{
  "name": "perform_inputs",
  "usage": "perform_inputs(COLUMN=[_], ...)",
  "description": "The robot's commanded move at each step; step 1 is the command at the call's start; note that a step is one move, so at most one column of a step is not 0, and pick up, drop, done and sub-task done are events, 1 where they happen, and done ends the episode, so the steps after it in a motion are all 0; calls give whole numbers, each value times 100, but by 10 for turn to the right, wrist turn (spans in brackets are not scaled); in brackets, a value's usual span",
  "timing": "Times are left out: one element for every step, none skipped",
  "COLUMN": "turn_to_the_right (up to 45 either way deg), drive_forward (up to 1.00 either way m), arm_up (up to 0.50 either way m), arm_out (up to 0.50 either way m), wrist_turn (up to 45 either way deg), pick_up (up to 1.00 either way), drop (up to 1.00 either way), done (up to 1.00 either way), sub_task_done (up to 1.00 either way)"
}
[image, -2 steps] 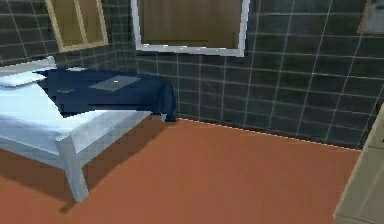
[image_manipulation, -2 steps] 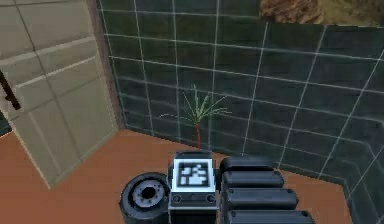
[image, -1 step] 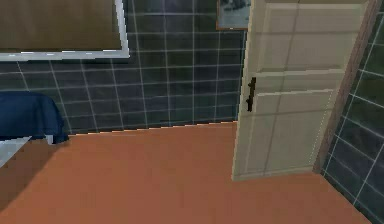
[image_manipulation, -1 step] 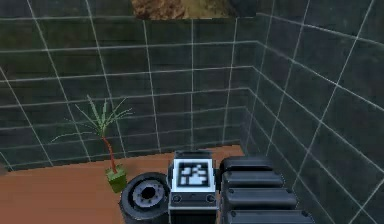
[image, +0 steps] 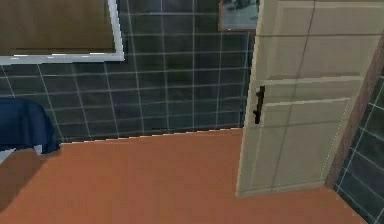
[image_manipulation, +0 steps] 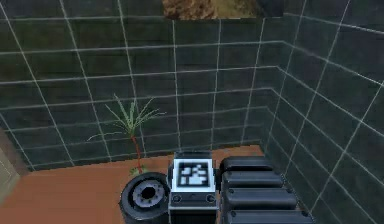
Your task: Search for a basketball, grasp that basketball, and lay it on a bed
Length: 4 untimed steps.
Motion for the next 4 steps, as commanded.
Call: perform_inputs(turn_to_the_right=[-450, -450, -180, 0], drive_forward=[0, 0, 0, 100], arm_up=[0, 0, 0, 0], arm_out=[0, 0, 0, 0], wrist_turn=[0, 0, 0, 0], pick_up=[0, 0, 0, 0], drop=[0, 0, 0, 0], done=[0, 0, 0, 0], sub_task_done=[0, 0, 0, 0])
